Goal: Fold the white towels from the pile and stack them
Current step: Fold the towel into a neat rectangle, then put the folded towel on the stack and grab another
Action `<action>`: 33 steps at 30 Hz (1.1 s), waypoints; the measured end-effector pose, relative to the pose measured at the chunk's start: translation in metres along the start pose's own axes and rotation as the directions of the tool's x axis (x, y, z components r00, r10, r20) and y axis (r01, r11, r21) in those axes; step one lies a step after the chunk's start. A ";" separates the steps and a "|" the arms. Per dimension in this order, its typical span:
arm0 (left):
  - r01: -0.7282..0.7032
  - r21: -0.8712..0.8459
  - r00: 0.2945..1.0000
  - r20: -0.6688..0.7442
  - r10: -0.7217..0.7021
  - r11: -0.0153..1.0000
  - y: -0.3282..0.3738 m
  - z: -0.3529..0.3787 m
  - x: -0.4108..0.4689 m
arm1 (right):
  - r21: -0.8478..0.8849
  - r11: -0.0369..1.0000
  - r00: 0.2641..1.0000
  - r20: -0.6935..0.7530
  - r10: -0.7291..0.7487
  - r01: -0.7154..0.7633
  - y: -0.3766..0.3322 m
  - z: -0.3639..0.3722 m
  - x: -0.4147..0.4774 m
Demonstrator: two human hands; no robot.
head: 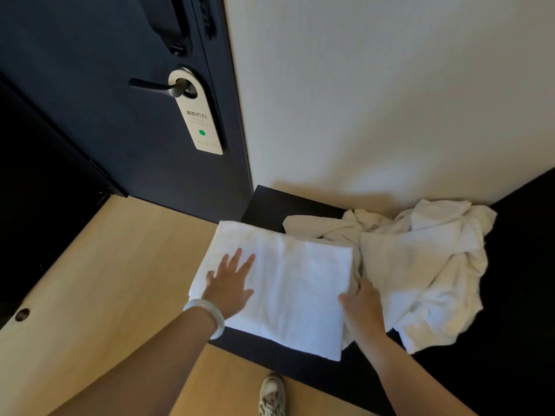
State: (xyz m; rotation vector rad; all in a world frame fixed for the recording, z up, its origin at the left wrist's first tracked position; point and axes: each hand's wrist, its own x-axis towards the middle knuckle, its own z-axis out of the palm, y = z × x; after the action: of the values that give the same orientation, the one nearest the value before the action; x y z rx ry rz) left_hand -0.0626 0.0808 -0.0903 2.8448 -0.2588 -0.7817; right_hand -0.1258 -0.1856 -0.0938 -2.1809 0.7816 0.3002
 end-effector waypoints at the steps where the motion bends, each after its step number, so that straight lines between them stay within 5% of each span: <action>1: -0.035 0.036 0.999 0.000 0.035 0.999 0.008 0.007 0.001 | -0.228 0.959 0.978 -0.091 -0.190 0.165 -0.004 0.001 -0.002; 3: -0.106 0.129 0.994 0.014 0.105 0.986 0.019 0.023 0.005 | -0.562 0.701 0.865 0.054 -0.500 0.440 -0.008 0.005 -0.003; 4: -0.132 0.179 0.991 0.038 0.127 0.975 0.022 0.031 0.008 | -0.635 0.581 0.831 0.183 -0.526 0.508 -0.006 0.009 0.000; 6: -0.135 0.224 0.989 0.096 0.116 0.965 0.023 0.045 0.013 | -0.685 0.520 0.851 0.312 -0.422 0.509 0.006 0.014 0.012; 14: -0.095 0.247 0.989 0.132 0.064 0.964 0.017 0.063 0.027 | -0.607 0.625 0.870 0.379 -0.316 0.492 0.031 0.021 0.047; 19: -0.095 0.207 0.989 0.128 0.069 0.974 0.040 0.043 0.024 | -0.505 0.671 0.838 0.378 -0.393 0.543 0.018 -0.017 0.043; 21: -0.136 0.202 0.989 0.085 0.121 0.970 0.059 0.032 0.026 | -0.498 0.738 0.890 0.229 -0.394 0.455 0.018 -0.045 0.044; 24: -0.255 0.120 0.967 0.002 0.256 0.960 0.113 0.013 0.032 | -0.450 0.880 0.974 -0.080 -0.210 0.153 0.027 -0.108 0.057; 27: -0.343 -0.052 0.938 -0.059 0.340 0.938 0.182 0.003 0.046 | -0.351 0.935 0.964 -0.261 -0.056 -0.041 0.037 -0.163 0.077; 30: -0.337 -0.146 0.940 0.005 0.341 0.930 0.248 0.002 0.062 | -0.131 0.988 0.955 -0.292 0.044 -0.086 0.043 -0.188 0.100; 33: -0.237 -0.037 0.961 0.140 0.240 0.971 0.294 0.008 0.072 | 0.077 0.987 0.971 -0.185 0.151 -0.138 0.047 -0.190 0.119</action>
State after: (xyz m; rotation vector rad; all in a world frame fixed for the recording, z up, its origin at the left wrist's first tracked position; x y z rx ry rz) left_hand -0.0406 -0.2201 -0.0687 2.6732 -0.5988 -0.9300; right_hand -0.0694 -0.4031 -0.0481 -2.1182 1.0459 0.1378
